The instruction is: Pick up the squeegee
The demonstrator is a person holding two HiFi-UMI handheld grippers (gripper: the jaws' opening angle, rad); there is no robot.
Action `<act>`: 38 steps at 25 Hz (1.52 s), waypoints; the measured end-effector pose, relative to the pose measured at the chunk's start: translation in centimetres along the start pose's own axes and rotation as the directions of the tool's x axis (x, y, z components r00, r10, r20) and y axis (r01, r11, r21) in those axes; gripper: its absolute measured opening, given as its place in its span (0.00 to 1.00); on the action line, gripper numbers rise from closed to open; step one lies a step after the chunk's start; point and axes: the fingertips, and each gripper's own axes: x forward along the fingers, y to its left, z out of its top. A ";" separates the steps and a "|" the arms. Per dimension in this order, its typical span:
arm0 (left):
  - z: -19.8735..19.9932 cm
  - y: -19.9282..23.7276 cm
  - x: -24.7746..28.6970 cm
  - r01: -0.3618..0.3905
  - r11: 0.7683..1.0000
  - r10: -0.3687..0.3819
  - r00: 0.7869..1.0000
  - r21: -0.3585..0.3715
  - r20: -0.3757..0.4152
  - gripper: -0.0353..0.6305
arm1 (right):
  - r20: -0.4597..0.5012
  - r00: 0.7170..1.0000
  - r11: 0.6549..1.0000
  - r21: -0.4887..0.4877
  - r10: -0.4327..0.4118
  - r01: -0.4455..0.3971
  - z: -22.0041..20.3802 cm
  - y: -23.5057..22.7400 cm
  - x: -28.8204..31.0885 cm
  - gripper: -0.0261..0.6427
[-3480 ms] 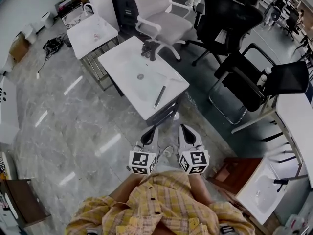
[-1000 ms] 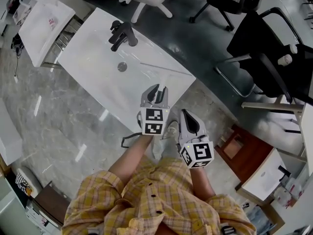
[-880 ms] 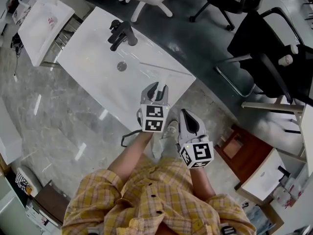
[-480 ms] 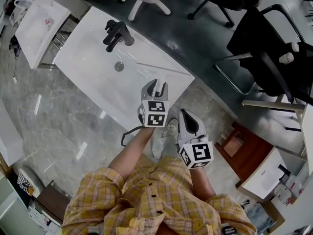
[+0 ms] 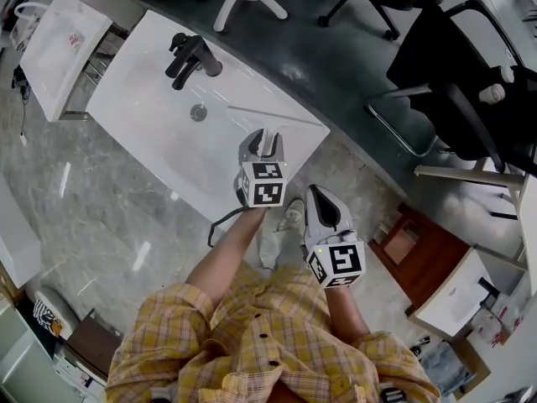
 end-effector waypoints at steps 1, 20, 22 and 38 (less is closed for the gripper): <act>0.0 0.0 0.2 0.000 1.000 0.000 1.000 -0.006 -0.004 0.25 | 0.000 1.000 1.000 0.001 -0.001 0.001 0.0 -0.1 0.0 0.04; -1.0 0.6 1.8 -0.037 0.999 0.037 0.997 0.007 -0.062 0.18 | -0.005 1.000 1.000 -0.014 -0.026 0.026 -0.6 -0.8 -0.2 0.04; -0.9 0.6 1.6 -0.040 0.999 0.040 0.997 0.010 -0.060 0.18 | -0.003 1.000 0.999 -0.015 -0.029 0.029 -0.6 -0.9 -0.4 0.04; 0.8 -0.2 -1.9 -0.047 0.999 0.047 0.999 0.007 0.002 0.18 | 0.038 0.999 0.999 -0.034 -0.017 0.018 0.2 0.1 -2.8 0.04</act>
